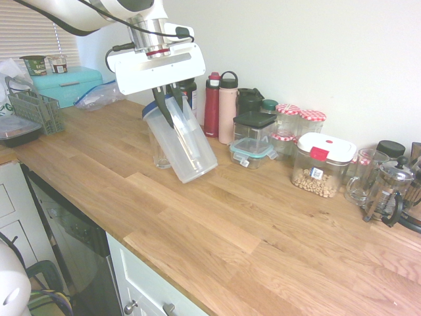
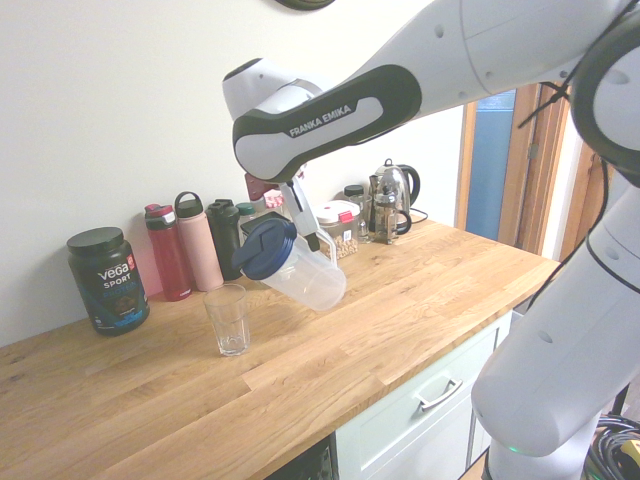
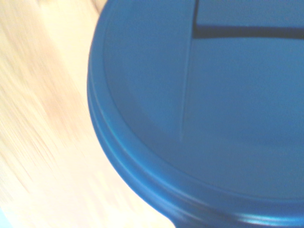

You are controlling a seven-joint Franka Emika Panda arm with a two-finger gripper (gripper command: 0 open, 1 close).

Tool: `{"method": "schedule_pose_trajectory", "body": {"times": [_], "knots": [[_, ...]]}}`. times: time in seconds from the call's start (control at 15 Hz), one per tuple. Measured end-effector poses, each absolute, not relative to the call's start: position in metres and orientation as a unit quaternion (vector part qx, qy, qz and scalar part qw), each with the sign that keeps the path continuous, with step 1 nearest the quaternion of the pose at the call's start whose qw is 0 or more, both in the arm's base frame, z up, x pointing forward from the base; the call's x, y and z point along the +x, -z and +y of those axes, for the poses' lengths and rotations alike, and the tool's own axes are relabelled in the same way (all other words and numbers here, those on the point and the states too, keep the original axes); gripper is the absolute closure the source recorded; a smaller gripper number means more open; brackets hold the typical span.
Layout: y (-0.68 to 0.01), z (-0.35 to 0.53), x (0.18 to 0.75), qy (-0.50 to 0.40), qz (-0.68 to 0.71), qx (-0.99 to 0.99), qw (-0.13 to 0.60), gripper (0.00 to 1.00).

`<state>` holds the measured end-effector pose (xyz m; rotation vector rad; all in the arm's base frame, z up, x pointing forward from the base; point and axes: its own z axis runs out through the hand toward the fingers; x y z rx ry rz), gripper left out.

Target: Pour me some water

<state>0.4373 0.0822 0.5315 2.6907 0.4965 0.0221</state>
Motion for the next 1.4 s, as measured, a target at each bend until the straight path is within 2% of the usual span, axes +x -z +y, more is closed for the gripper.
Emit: {"method": "schedule_pose_trajectory", "body": {"times": [0.73, 1.4], "knots": [[-0.523, 0.128, 0.472, 0.014, 0.239, 0.921, 0.308, 1.0], [-0.521, 0.153, 0.481, 0.029, 0.257, 0.897, 0.359, 1.0]]}}
